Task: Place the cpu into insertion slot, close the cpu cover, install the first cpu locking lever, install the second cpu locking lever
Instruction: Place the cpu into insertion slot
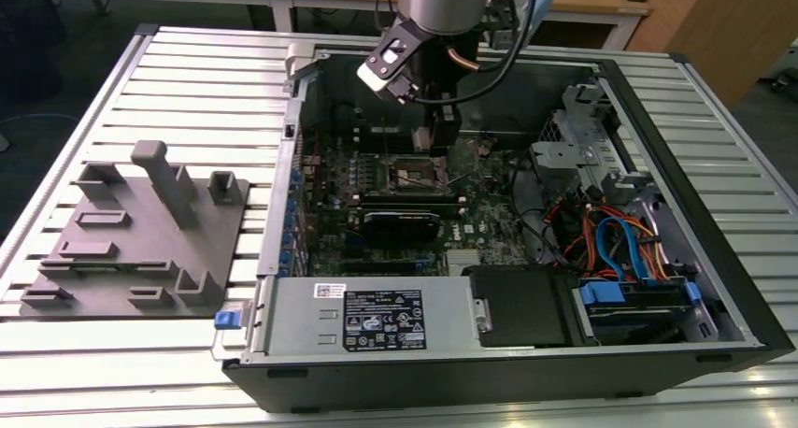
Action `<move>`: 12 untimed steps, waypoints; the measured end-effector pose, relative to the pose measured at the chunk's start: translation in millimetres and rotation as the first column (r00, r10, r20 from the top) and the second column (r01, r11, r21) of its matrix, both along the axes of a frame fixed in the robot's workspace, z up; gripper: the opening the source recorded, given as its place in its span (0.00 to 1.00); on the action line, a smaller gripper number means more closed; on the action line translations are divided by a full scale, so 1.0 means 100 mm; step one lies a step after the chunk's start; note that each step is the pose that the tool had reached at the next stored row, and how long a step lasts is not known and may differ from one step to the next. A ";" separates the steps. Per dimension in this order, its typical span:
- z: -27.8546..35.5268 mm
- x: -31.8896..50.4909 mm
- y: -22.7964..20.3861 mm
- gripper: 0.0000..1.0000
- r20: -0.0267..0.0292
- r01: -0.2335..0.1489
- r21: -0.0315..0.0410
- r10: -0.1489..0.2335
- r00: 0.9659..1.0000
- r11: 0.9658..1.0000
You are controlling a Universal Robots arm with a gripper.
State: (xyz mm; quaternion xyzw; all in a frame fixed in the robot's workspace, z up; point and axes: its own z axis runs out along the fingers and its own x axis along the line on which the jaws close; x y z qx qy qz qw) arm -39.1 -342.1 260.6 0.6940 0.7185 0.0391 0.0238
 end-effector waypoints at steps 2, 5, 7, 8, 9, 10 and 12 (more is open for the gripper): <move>-0.015 0.000 0.000 0.54 0.000 0.000 0.000 0.000 1.000 1.000; -0.016 0.000 0.000 0.54 0.000 0.001 0.000 -0.001 1.000 1.000; -0.024 0.000 0.000 0.54 0.000 0.007 0.000 -0.007 1.000 1.000; -0.023 0.000 0.000 0.54 0.000 0.007 0.000 -0.007 1.000 1.000; -0.024 0.000 0.000 0.54 0.000 0.007 0.000 -0.007 1.000 1.000; -0.024 0.000 0.000 0.54 0.000 0.007 0.000 -0.007 1.000 1.000; -0.024 0.000 0.000 0.54 0.000 0.008 0.000 -0.008 1.000 1.000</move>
